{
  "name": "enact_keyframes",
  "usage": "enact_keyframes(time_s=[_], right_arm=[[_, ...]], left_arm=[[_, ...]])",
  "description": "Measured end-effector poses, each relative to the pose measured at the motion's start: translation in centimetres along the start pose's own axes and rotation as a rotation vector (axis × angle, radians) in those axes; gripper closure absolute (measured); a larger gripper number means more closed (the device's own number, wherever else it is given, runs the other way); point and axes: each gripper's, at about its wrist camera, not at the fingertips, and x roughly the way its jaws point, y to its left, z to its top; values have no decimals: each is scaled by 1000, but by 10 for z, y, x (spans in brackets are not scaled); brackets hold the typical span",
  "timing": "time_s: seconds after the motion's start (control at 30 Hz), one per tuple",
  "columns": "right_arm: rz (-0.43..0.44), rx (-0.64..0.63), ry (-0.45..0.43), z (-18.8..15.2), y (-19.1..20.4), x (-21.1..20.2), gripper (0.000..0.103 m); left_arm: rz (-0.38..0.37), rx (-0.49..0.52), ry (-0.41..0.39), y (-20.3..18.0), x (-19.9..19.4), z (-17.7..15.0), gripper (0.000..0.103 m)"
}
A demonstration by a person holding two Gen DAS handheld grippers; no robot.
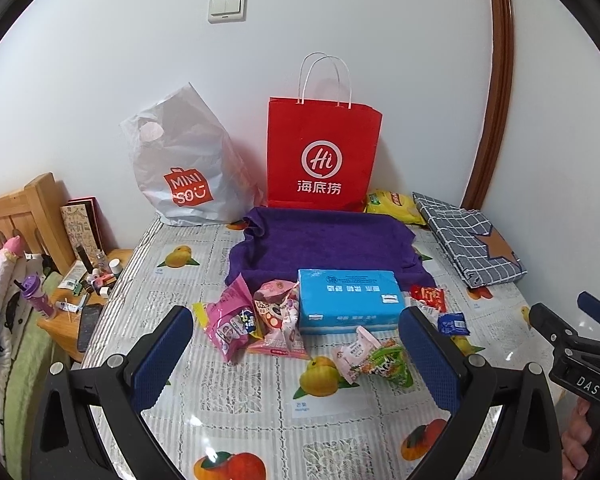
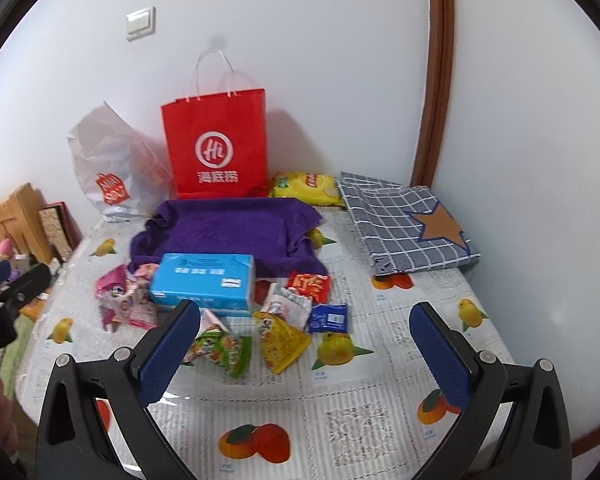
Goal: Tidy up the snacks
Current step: 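Reach the right tool to the blue biscuit packet while the left tool reaches the pink candy bag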
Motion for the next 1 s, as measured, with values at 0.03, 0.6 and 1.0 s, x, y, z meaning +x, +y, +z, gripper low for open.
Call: enact_keyframes(time_s=[0.03,0.6,1.0], right_arm=[[-11,-8,-4,0,2,3,0],[34,31,131,-9,-15,95,1],[56,66,271,-26,-34,186,27]], left_arm=[[-4,0,3,0,3,0,0],[26,-31,145,41,94,-4,0],[43,-72,176,61,139,-2,0]])
